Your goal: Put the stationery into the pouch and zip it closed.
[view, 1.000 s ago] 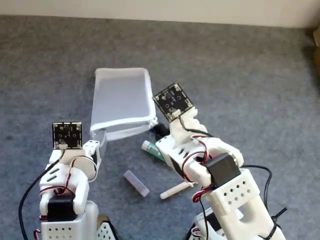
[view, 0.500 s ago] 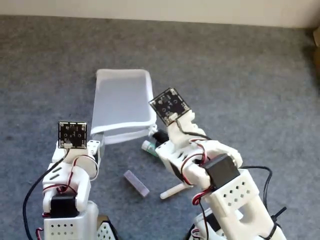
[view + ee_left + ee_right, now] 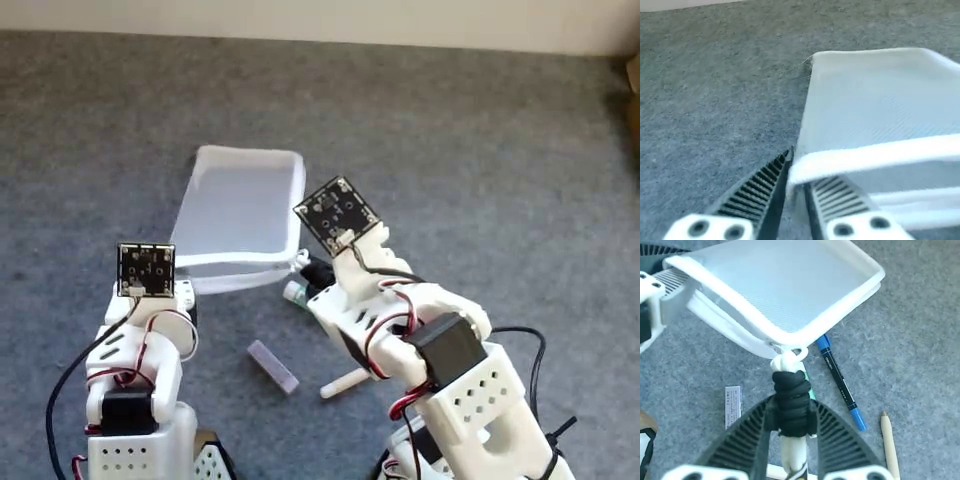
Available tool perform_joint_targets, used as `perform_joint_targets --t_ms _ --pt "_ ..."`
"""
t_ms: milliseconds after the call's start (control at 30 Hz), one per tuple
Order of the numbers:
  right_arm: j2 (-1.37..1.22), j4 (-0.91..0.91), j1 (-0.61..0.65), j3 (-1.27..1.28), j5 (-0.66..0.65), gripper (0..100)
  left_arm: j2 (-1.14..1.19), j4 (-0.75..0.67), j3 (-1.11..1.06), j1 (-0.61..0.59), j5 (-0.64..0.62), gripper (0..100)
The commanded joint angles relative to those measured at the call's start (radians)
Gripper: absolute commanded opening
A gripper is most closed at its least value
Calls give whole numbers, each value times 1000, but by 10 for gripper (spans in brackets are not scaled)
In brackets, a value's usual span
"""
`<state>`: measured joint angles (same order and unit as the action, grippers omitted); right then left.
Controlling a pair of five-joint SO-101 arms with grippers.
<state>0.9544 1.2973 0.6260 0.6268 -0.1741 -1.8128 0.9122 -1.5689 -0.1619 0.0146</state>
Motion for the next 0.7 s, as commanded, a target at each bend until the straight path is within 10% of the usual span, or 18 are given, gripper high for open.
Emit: perform_joint_targets --t_ms 0,667 --pt "30 2 4 -68 2 10 1 71 108 45 12 7" --pt "21 88 -217 -62 -66 180 4 259 277 64 38 7"
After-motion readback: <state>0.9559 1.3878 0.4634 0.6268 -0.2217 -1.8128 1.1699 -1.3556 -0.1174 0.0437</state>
